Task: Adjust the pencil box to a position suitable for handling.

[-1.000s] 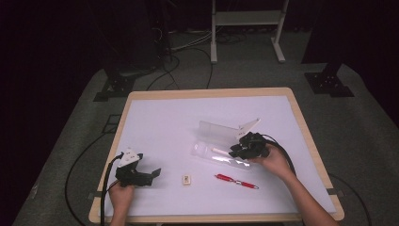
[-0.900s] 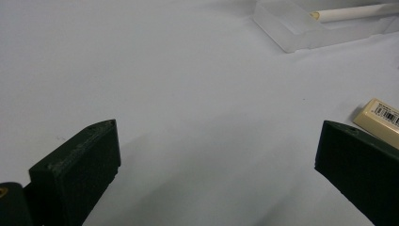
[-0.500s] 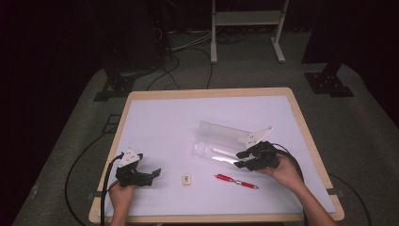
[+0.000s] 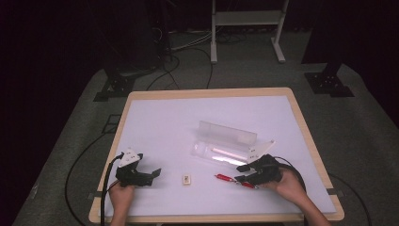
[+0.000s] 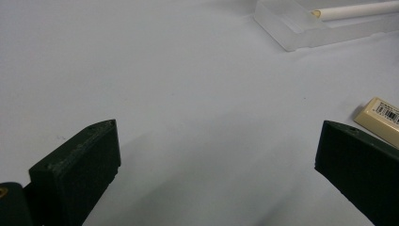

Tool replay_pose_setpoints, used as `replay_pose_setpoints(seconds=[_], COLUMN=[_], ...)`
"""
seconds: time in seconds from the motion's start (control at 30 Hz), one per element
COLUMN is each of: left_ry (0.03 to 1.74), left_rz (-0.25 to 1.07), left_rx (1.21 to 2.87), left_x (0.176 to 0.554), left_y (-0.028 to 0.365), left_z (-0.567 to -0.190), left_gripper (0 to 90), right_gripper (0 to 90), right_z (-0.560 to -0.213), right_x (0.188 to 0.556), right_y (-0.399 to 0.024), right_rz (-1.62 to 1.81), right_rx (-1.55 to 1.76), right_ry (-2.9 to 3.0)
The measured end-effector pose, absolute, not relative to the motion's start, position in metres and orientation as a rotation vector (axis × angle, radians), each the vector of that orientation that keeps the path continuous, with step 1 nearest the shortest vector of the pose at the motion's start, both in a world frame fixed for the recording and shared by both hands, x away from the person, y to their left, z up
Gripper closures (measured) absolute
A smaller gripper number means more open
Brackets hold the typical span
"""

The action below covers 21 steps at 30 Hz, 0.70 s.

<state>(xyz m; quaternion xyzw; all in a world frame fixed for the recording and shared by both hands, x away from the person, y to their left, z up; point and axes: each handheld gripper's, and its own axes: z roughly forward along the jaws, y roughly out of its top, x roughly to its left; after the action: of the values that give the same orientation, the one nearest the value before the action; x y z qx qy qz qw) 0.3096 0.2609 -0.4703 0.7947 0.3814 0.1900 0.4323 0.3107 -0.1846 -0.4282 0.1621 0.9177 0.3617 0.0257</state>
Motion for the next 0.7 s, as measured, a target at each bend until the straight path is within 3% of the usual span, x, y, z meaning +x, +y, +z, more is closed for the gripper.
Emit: replay_pose_setpoints(seconds=[0.7], left_ry=[0.95], left_rz=[0.473], left_rx=[1.981], left_x=[0.31], left_y=[0.261], left_z=[-0.47], left_gripper=[0.1], right_gripper=[73.6], right_z=[-0.451], right_x=[0.301], right_y=[-0.173], right_rz=[1.009], right_rx=[0.448], right_ry=[2.859])
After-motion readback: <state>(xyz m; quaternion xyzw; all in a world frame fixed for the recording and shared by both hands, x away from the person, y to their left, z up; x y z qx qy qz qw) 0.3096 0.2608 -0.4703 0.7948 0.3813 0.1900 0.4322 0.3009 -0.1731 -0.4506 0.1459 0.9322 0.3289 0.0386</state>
